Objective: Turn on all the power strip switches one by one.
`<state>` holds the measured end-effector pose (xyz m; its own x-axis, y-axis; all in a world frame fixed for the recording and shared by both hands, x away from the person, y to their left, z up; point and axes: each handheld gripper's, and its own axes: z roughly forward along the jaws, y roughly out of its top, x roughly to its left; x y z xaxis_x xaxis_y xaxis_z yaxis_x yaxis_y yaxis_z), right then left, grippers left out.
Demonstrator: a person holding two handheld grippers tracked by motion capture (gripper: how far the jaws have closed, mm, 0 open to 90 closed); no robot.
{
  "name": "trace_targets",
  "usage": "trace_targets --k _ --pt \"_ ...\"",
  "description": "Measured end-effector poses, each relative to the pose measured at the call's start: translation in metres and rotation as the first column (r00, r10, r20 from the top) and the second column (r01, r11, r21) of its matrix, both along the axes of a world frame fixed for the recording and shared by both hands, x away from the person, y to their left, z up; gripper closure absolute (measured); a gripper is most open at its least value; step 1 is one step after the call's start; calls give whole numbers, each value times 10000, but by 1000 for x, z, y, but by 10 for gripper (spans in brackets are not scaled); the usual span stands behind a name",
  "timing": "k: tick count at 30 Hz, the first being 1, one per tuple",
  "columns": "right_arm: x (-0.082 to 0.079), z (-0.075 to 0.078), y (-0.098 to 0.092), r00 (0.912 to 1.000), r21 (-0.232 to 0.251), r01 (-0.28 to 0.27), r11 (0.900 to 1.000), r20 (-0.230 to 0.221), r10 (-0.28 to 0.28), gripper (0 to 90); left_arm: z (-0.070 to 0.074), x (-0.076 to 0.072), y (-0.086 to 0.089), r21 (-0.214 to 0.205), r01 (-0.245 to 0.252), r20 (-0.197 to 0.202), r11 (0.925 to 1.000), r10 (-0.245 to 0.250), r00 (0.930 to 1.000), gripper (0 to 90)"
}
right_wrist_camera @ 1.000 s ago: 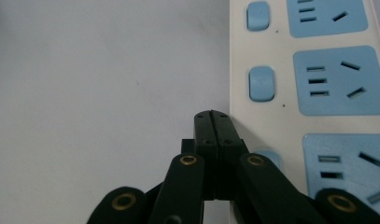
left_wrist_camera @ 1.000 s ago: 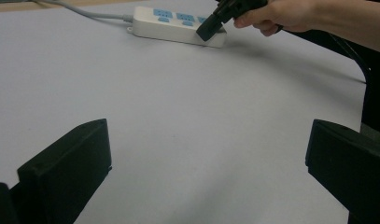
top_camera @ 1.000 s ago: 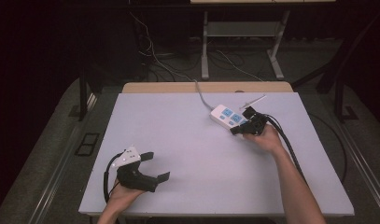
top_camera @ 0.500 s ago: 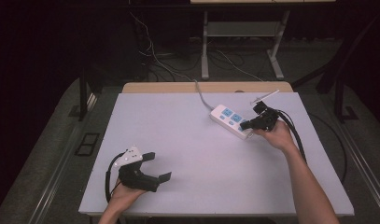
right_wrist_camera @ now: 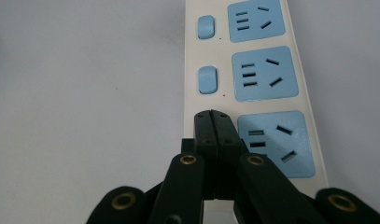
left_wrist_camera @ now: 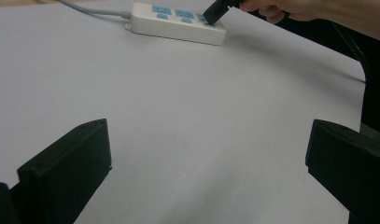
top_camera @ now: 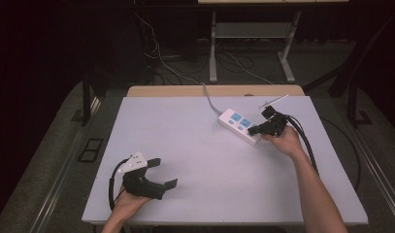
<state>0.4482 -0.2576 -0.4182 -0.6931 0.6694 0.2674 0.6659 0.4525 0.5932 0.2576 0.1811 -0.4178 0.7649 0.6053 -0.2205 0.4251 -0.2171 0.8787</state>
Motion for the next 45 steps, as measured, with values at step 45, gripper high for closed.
trace_targets --k 45 --pt "4 27 3 9991 110 -300 9995 316 296 900 -1 2 2 -45 -42 -72 10000 42 10000 0"
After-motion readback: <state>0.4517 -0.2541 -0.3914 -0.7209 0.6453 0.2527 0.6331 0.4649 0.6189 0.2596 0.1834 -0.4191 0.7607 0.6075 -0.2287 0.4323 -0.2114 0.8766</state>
